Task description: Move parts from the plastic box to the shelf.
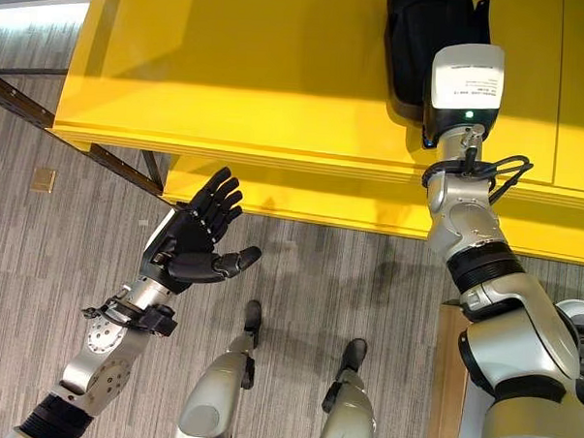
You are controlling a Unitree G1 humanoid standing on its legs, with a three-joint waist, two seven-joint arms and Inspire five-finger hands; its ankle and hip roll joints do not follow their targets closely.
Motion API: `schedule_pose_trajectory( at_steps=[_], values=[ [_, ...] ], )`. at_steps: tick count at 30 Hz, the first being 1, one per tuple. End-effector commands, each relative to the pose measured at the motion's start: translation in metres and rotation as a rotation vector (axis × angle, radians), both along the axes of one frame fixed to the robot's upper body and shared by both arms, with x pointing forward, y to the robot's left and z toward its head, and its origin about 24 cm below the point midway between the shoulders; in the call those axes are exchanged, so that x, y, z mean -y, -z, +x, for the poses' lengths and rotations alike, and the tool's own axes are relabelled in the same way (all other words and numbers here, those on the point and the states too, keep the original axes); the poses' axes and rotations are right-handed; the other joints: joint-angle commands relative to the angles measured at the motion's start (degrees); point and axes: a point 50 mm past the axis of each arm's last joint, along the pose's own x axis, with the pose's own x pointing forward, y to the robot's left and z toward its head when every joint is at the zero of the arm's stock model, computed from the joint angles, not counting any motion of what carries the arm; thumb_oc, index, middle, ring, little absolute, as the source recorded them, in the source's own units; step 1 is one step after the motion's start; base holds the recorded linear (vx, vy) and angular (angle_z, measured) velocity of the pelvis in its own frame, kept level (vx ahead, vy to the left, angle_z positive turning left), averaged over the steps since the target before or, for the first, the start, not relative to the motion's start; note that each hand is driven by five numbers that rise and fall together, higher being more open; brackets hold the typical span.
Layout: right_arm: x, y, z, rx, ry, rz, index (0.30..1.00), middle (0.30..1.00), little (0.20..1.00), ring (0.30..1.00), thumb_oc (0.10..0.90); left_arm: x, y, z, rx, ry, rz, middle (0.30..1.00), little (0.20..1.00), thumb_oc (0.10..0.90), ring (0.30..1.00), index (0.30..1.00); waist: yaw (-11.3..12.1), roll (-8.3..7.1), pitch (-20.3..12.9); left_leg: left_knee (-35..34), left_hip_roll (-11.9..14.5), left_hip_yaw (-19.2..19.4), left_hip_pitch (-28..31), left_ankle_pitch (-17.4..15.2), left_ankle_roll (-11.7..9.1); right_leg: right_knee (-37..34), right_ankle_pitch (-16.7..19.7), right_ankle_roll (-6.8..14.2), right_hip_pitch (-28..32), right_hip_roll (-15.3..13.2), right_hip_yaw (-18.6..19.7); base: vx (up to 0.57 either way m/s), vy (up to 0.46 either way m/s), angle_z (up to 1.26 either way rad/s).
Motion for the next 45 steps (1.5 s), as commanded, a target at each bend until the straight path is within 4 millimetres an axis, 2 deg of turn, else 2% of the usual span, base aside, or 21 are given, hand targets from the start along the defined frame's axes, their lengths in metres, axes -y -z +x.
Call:
schedule_pose_trajectory(
  at_steps=[1, 8, 14, 19, 21, 26, 32, 36, 45],
  values=[
    [0.016, -0.073, -0.016, 0.212, 0.102, -0.052, 0.300, 0.300, 0.300, 0.300, 0.400, 0.006, -0.047, -0.015, 0.241, 0.063, -0.108, 1.000, 1.000, 0.900, 1.000, 1.000, -0.49, -0.39, -1.71, 2.51, 1.41, -1.88, -2.86, -1.61, -1.16, 7.21, -6.24, -3.95, -2.50, 0.65, -0.22, -0.06, -0.040, -0.05],
    [0.027, -0.080, -0.022, 0.233, 0.159, -0.028, 0.300, 0.300, 0.300, 0.300, 0.400, 0.005, -0.049, -0.019, 0.249, 0.066, -0.106, 1.000, 1.000, 0.900, 1.000, 1.000, -1.08, -0.40, -0.85, 1.99, 1.98, -0.94, -2.68, -1.30, -1.23, 8.17, -6.46, -4.27, -3.83, 0.79, 0.42, -0.02, -0.017, -0.07],
    [0.047, -0.085, -0.029, 0.258, 0.223, 0.021, 0.300, 0.300, 0.300, 0.300, 0.400, 0.003, -0.049, -0.020, 0.243, 0.071, -0.096, 1.000, 1.000, 0.900, 1.000, 1.000, -1.22, -0.81, -1.12, 1.77, 2.48, -0.34, -2.06, -1.40, -1.26, 8.18, -6.45, -4.15, -3.69, 0.60, 0.40, 0.00, -0.002, -0.01],
    [0.051, -0.098, -0.034, 0.276, 0.249, -0.016, 0.300, 0.300, 0.300, 0.300, 0.400, 0.002, -0.049, -0.020, 0.245, 0.060, -0.089, 1.000, 1.000, 0.900, 1.000, 1.000, -1.35, -1.11, -1.06, 2.01, 2.72, -0.15, -1.88, -1.52, -1.26, 8.64, -6.75, -4.18, -3.84, 0.68, 0.65, 0.01, -0.014, 0.00],
    [0.058, -0.104, -0.039, 0.297, 0.288, -0.031, 0.300, 0.300, 0.300, 0.300, 0.400, 0.002, -0.050, -0.019, 0.239, 0.060, -0.072, 1.000, 1.000, 0.900, 1.000, 1.000, -1.36, -1.50, -0.78, 2.39, 2.72, -0.10, -2.16, -1.61, -1.33, 9.22, -7.07, -4.04, -4.12, 0.58, 0.55, 0.01, -0.074, 0.00],
    [0.047, -0.135, -0.048, 0.343, 0.271, -0.113, 0.300, 0.300, 0.300, 0.300, 0.400, 0.001, -0.049, -0.018, 0.234, 0.056, -0.059, 1.000, 1.000, 0.900, 1.000, 1.000, -1.58, -1.23, -0.12, 2.42, 2.77, -0.10, -4.34, -1.05, -1.49, 10.29, -7.08, -3.89, -6.80, 0.05, 0.81, 0.00, -0.030, -0.08],
    [0.045, -0.138, -0.051, 0.336, 0.271, -0.145, 0.300, 0.300, 0.300, 0.300, 0.400, -0.002, -0.045, -0.021, 0.221, 0.068, -0.057, 1.000, 1.000, 0.900, 1.000, 1.000, -1.23, -1.26, -0.12, 3.63, 3.04, 0.21, -5.82, -1.11, -1.34, 14.31, -8.79, -4.61, -9.08, 0.16, 0.39, 0.06, -0.038, 0.01],
    [0.037, -0.146, -0.052, 0.350, 0.233, -0.174, 0.300, 0.300, 0.300, 0.300, 0.400, -0.001, -0.045, -0.021, 0.216, 0.091, -0.056, 1.000, 1.000, 0.900, 1.000, 1.000, -1.05, -1.33, -0.12, 5.12, 2.91, -0.23, -6.99, -1.55, -1.17, 17.20, -9.98, -5.02, -10.74, 0.11, 0.53, 0.06, -0.022, 0.04],
    [0.004, -0.154, -0.049, 0.344, 0.126, -0.236, 0.300, 0.300, 0.300, 0.300, 0.400, 0.001, -0.044, -0.021, 0.207, 0.111, -0.053, 1.000, 1.000, 0.900, 1.000, 1.000, -0.47, -1.26, -0.12, 5.90, 2.66, -0.65, -8.41, -1.63, -0.98, 18.72, -10.68, -5.36, -12.21, 0.23, 0.48, 0.00, -0.003, 0.00]
  ],
)
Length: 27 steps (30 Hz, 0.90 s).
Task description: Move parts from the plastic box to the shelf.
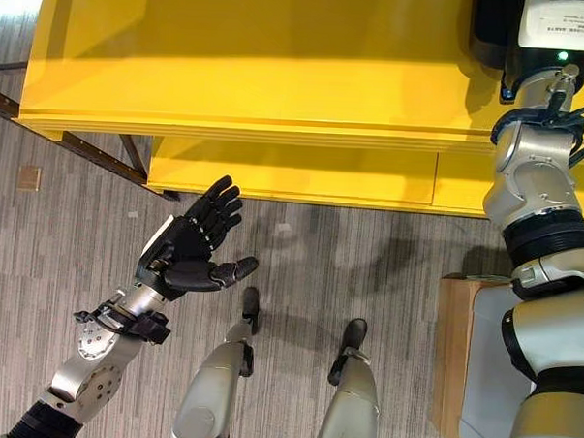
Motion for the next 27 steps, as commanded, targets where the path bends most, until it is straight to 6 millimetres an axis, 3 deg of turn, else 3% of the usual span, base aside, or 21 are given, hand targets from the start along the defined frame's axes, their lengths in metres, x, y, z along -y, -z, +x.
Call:
schedule_pose_trajectory(
  at_steps=[1, 16, 19, 22, 27],
  values=[
    [-0.028, -0.087, -0.032, 0.263, -0.035, -0.212, 0.300, 0.300, 0.300, 0.300, 0.400, 0.008, -0.048, -0.011, 0.229, 0.091, -0.096, 1.000, 1.000, 0.900, 1.000, 1.000, 1.07, -0.50, -0.63, 3.87, 2.46, -2.10, -2.21, -2.54, -0.92, 4.98, -6.09, -3.68, 0.83, 1.49, -2.61, 0.00, 0.000, 0.00],
    [-0.044, -0.084, -0.022, 0.250, -0.052, -0.227, 0.300, 0.300, 0.300, 0.300, 0.400, 0.010, -0.046, -0.012, 0.218, 0.128, -0.060, 1.000, 1.000, 0.900, 1.000, 1.000, 2.66, 0.33, -0.63, 4.88, 1.73, -3.17, -4.74, -2.43, -0.47, 7.50, -7.26, -4.33, -1.17, 1.60, -3.33, 0.01, -0.008, 0.03],
    [-0.036, -0.083, -0.021, 0.248, -0.016, -0.229, 0.300, 0.300, 0.300, 0.300, 0.400, 0.009, -0.046, -0.013, 0.219, 0.129, -0.056, 1.000, 1.000, 0.900, 1.000, 1.000, 3.07, 0.38, -0.63, 5.08, 1.72, -3.53, -5.72, -2.22, -0.51, 8.79, -7.81, -4.55, -2.08, 1.76, -3.61, 0.05, -0.041, 0.09],
    [-0.032, -0.078, -0.019, 0.235, -0.002, -0.290, 0.300, 0.300, 0.300, 0.300, 0.400, 0.008, -0.044, -0.015, 0.214, 0.138, -0.042, 1.000, 1.000, 0.900, 1.000, 1.000, 3.36, -0.23, -0.63, 5.95, 1.39, -4.15, -6.31, -3.28, -0.88, 11.75, -10.42, -4.57, -2.77, 1.73, -3.43, 0.11, -0.118, 0.09],
    [-0.034, -0.077, -0.019, 0.228, -0.014, -0.381, 0.300, 0.300, 0.300, 0.300, 0.400, 0.004, -0.036, -0.018, 0.191, 0.176, -0.002, 1.000, 1.000, 0.900, 1.000, 1.000, 4.19, -1.50, -0.63, 6.11, 2.58, -5.50, -8.18, -2.07, -1.27, 16.67, -13.00, -5.99, -4.87, 3.52, -4.26, 0.05, -0.168, 0.08]
  ],
)
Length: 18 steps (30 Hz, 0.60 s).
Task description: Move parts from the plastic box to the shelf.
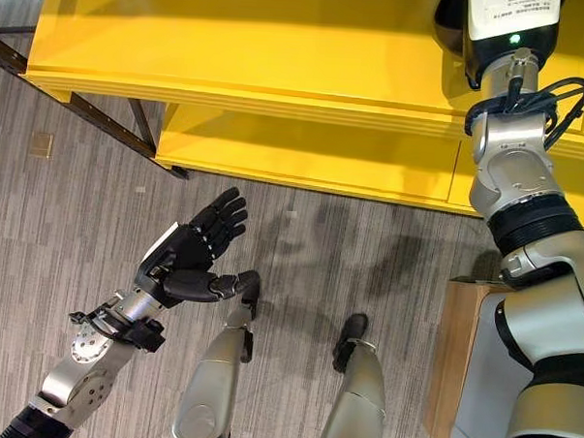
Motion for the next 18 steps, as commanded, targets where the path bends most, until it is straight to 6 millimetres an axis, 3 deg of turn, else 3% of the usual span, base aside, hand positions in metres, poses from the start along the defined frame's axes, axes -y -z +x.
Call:
schedule_pose_trajectory(
  at_steps=[1, 9, 18],
  values=[
    [-0.009, -0.071, -0.028, 0.253, -0.009, -0.189, 0.300, 0.300, 0.300, 0.300, 0.400, 0.006, -0.040, -0.010, 0.206, 0.110, -0.066, 1.000, 1.000, 0.900, 1.000, 1.000, 1.38, -1.61, -0.62, 1.46, 0.69, -1.09, -1.55, -2.21, 0.48, 4.38, -6.64, -2.40, 3.22, 3.05, -2.30, 0.04, -0.231, 0.02],
    [-0.021, -0.075, -0.031, 0.260, -0.081, -0.327, 0.300, 0.300, 0.300, 0.300, 0.400, -0.002, -0.036, -0.013, 0.197, 0.125, -0.042, 1.000, 1.000, 0.900, 1.000, 1.000, 1.99, -3.21, -0.62, 2.89, 2.38, -2.63, -2.59, -1.72, 0.15, 9.57, -9.16, -3.83, 1.95, 4.36, -2.94, 0.01, -0.128, 0.02],
    [-0.023, -0.075, -0.033, 0.247, -0.086, -0.327, 0.300, 0.300, 0.300, 0.300, 0.400, -0.007, -0.036, -0.011, 0.199, 0.122, -0.011, 1.000, 1.000, 0.900, 1.000, 1.000, 1.76, -4.39, -0.62, 4.68, 3.71, -3.99, -4.04, -1.20, -0.01, 13.16, -11.07, -4.56, 0.80, 5.59, -2.66, -0.01, -0.098, -0.01]
  ],
)
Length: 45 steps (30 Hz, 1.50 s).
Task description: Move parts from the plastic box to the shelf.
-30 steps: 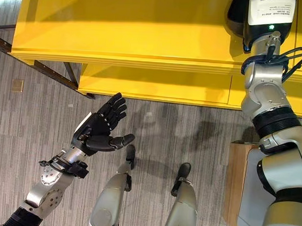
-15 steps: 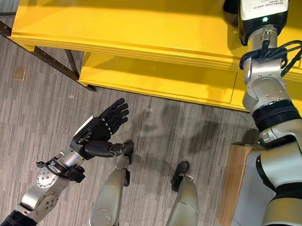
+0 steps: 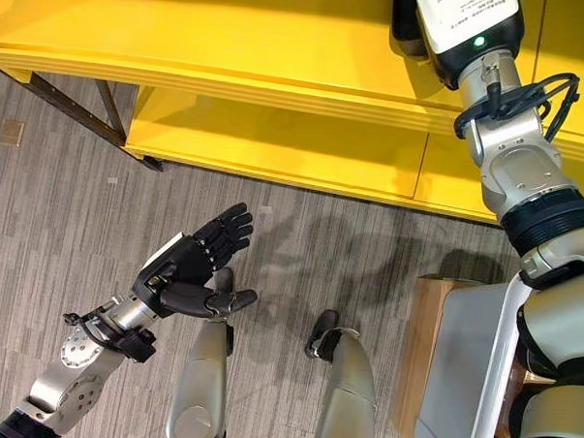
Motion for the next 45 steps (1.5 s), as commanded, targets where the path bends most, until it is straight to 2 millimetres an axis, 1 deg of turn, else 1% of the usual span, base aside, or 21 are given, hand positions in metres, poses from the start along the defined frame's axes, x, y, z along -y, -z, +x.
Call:
schedule_pose_trajectory(
  at_steps=[1, 6, 9, 11, 15, 19, 23, 28, 33, 37, 39, 45],
  values=[
    [-0.003, -0.073, -0.030, 0.292, -0.019, -0.034, 0.300, 0.300, 0.300, 0.300, 0.400, 0.001, -0.038, -0.003, 0.197, 0.058, -0.088, 1.000, 1.000, 0.900, 1.000, 1.000, 1.64, -2.11, -0.70, 1.76, -1.95, 0.10, -1.99, -0.84, 2.28, 2.56, -4.25, 1.65, 4.81, 1.24, 0.29, -0.01, -0.066, -0.01],
    [0.013, -0.074, -0.032, 0.314, 0.023, 0.031, 0.300, 0.300, 0.300, 0.300, 0.400, 0.000, -0.039, -0.002, 0.200, 0.065, -0.073, 1.000, 1.000, 0.900, 1.000, 1.000, 1.57, -2.58, -0.70, 2.40, -1.63, -0.43, -2.49, -0.77, 2.31, 3.21, -4.59, 1.50, 4.70, 1.68, 0.31, 0.00, -0.054, 0.00],
    [0.022, -0.074, -0.032, 0.320, 0.045, 0.087, 0.300, 0.300, 0.300, 0.300, 0.400, 0.001, -0.040, 0.000, 0.201, 0.064, -0.067, 1.000, 1.000, 0.900, 1.000, 1.000, 1.63, -2.53, -0.70, 2.39, -1.70, -0.43, -2.16, -0.95, 2.39, 3.10, -4.64, 1.50, 5.10, 1.53, 0.21, 0.00, 0.000, 0.00],
    [0.024, -0.076, -0.033, 0.339, 0.054, 0.079, 0.300, 0.300, 0.300, 0.300, 0.400, 0.002, -0.041, 0.000, 0.206, 0.076, -0.055, 1.000, 1.000, 0.900, 1.000, 1.000, 1.77, -2.35, -0.70, 2.62, -1.70, -0.44, -2.42, -1.01, 2.51, 3.30, -4.72, 1.42, 4.99, 1.36, 0.09, 0.00, 0.000, 0.00],
    [0.028, -0.090, -0.041, 0.388, 0.051, 0.090, 0.300, 0.300, 0.300, 0.300, 0.400, 0.001, -0.041, -0.002, 0.202, 0.066, -0.057, 1.000, 1.000, 0.900, 1.000, 1.000, 1.95, -2.08, -0.70, 2.76, -2.19, -0.86, -2.49, -1.07, 2.40, 3.50, -4.84, 1.52, 5.16, 1.25, -0.08, 0.02, 0.002, 0.00],
    [0.023, -0.095, -0.043, 0.396, 0.027, 0.090, 0.300, 0.300, 0.300, 0.300, 0.400, -0.001, -0.041, -0.001, 0.194, 0.063, -0.068, 1.000, 1.000, 0.900, 1.000, 1.000, 2.04, -2.22, -0.70, 2.39, -2.14, -0.93, -2.21, -0.90, 2.29, 3.74, -5.18, 1.49, 5.44, 1.35, -0.19, 0.04, -0.002, 0.00],
    [0.026, -0.095, -0.044, 0.386, 0.029, 0.108, 0.300, 0.300, 0.300, 0.300, 0.400, -0.001, -0.037, -0.004, 0.178, 0.075, -0.065, 1.000, 1.000, 0.900, 1.000, 1.000, 2.46, -2.56, -0.70, 2.41, -2.09, -0.97, -1.57, -1.12, 2.48, 4.11, -5.50, 1.33, 6.13, 1.23, -0.53, 0.06, -0.022, 0.00],
    [0.031, -0.093, -0.044, 0.390, 0.038, 0.132, 0.300, 0.300, 0.300, 0.300, 0.400, -0.004, -0.033, -0.004, 0.151, 0.067, -0.057, 1.000, 1.000, 0.900, 1.000, 1.000, 3.01, -2.60, -0.70, 2.67, -2.13, -1.14, -0.97, -1.26, 2.59, 5.48, -6.43, 1.19, 6.95, 0.98, -0.93, 0.07, -0.027, 0.03],
    [0.034, -0.090, -0.042, 0.379, 0.041, 0.162, 0.300, 0.300, 0.300, 0.300, 0.400, -0.007, -0.028, -0.006, 0.135, 0.066, -0.045, 1.000, 1.000, 0.900, 1.000, 1.000, 3.53, -2.82, -0.70, 3.02, -2.21, -1.57, -0.75, -1.25, 2.61, 6.59, -7.30, 0.83, 7.55, 1.44, -1.20, 0.04, -0.037, 0.12],
    [0.032, -0.087, -0.037, 0.336, -0.006, 0.229, 0.300, 0.300, 0.300, 0.300, 0.400, -0.007, -0.029, -0.006, 0.134, 0.069, -0.044, 1.000, 1.000, 0.900, 1.000, 1.000, 3.66, -2.93, -0.70, 2.95, -2.18, -1.73, -0.40, -1.30, 2.64, 7.02, -7.55, 0.81, 7.68, 1.50, -1.27, 0.00, -0.007, 0.01],
    [0.034, -0.083, -0.036, 0.313, -0.001, 0.250, 0.300, 0.300, 0.300, 0.300, 0.400, -0.007, -0.029, -0.005, 0.130, 0.071, -0.041, 1.000, 1.000, 0.900, 1.000, 1.000, 3.68, -3.05, -0.70, 3.03, -2.09, -1.80, -0.21, -1.30, 2.68, 7.11, -7.67, 0.76, 7.96, 1.52, -1.32, 0.00, 0.000, 0.00],
    [0.033, -0.083, -0.034, 0.300, 0.002, 0.250, 0.300, 0.300, 0.300, 0.300, 0.400, -0.007, -0.030, -0.004, 0.139, 0.067, -0.044, 1.000, 1.000, 0.900, 1.000, 1.000, 3.75, -2.76, -0.70, 3.08, -2.02, -1.70, -0.41, -1.18, 2.67, 7.22, -7.76, 0.76, 7.99, 1.23, -1.47, 0.00, 0.000, 0.00]
  ],
)
